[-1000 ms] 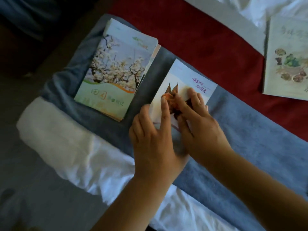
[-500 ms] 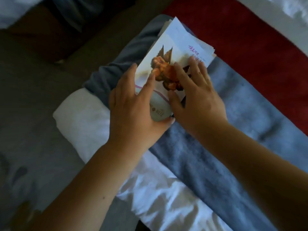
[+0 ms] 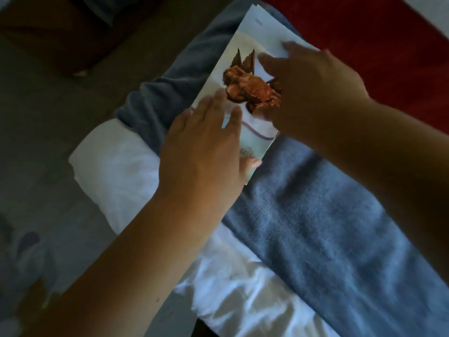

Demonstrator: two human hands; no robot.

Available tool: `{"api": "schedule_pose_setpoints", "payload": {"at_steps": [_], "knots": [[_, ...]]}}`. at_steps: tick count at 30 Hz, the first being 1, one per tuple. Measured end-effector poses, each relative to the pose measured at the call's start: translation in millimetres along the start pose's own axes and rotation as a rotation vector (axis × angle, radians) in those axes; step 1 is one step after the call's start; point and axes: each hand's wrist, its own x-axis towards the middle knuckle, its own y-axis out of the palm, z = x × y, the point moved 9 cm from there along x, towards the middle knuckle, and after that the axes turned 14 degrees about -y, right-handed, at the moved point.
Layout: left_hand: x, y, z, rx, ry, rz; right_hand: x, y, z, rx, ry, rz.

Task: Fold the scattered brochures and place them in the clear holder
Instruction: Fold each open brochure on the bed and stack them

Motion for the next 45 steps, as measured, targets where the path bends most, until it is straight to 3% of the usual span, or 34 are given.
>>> {"api": "schedule_pose_setpoints", "payload": {"at_steps": [5,13,18,22,25,29,45], "knots": [[17.0,22.8,-0.9,0.064,-0.023,0.186,24.7,17.9,4.4,-0.213,-0.097,0.197],[28.0,46.3,-1.9,0.133,-0.05,0.32,31.2,48.4,-8.2,-0.07,-0.018,0.265],[14.2,30.6,-4.4,0.213,-0.051,0.211,17.0,57.3,-9.1,0.073,-0.055,0.19],[-6.0,7.6,-25.2,0.144,0.016,0.094,-38.9,63.5,-24.6,0.192,-0.016,-0.042],[-26.6,2.5,-66.0,0.01,0.098,0.01,-93.5,68.6,-56.6,0.224,0.067,-0.136],[-75.3,41.9,-147.6,0.079,0.273,0.072,-182.6,85.4,-96.7,0.117,0.132,-0.118],[-226.8,101.8,-446.5,0.212,0.708,0.186,-544.6,158.0,-263.9,0.29,0.864,-0.129]]}}
